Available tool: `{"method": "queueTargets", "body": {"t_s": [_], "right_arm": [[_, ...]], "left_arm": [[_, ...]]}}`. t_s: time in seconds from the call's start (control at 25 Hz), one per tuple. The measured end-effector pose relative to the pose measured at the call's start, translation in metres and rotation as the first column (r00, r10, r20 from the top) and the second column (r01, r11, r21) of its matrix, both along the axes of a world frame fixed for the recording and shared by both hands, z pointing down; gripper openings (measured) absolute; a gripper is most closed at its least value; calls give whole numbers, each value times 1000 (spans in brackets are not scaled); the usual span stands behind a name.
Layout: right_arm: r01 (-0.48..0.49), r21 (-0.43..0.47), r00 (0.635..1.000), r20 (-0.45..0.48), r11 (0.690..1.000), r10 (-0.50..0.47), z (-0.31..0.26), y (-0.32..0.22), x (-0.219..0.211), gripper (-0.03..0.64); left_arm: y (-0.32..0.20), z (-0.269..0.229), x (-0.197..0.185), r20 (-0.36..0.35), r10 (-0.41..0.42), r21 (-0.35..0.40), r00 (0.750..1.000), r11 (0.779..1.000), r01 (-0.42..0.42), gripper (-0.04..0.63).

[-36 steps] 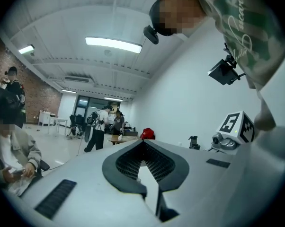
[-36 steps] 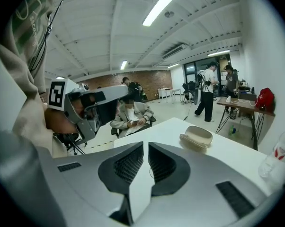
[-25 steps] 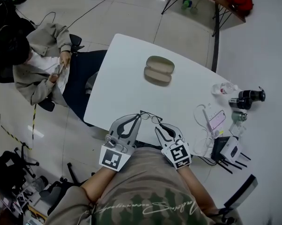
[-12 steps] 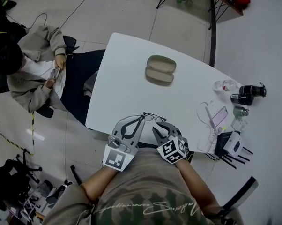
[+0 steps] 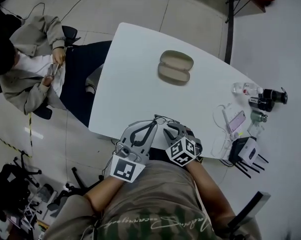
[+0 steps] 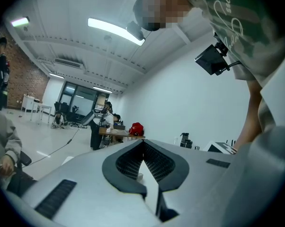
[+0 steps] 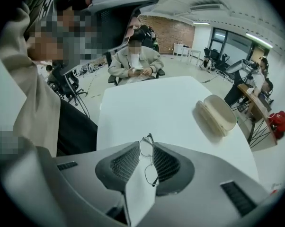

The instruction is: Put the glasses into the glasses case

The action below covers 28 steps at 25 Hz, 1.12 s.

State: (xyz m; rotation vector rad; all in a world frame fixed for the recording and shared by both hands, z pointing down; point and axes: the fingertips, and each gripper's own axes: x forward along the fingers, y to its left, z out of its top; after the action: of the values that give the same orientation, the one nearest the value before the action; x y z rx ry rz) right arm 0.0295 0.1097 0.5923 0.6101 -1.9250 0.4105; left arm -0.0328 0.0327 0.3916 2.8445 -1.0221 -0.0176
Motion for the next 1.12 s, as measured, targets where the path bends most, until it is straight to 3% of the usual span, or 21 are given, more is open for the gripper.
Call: {"method": "queueTargets", "body": {"t_s": [0.24,0.56,0.8,1.12], "right_arm": [[132,-12,983,-124,991,-132,25,1,21,68],[245,-61,960,-123,968,-251,44,-1,14,69],[275,-125,944,-150,953,-293,60,0,18,69],[266,-142,947,-147,953,-286,70,-3,20,68]], "left_arm": [[2,2,8,-8,-45,-26,999,999,44,6],[-6,9,3,12,-120,-40,993,992,121,6],[-11,18,4,39,-157,-33,987,987,159,6],[-13,34,10,62,-148,-99,987,983,153,6]]}}
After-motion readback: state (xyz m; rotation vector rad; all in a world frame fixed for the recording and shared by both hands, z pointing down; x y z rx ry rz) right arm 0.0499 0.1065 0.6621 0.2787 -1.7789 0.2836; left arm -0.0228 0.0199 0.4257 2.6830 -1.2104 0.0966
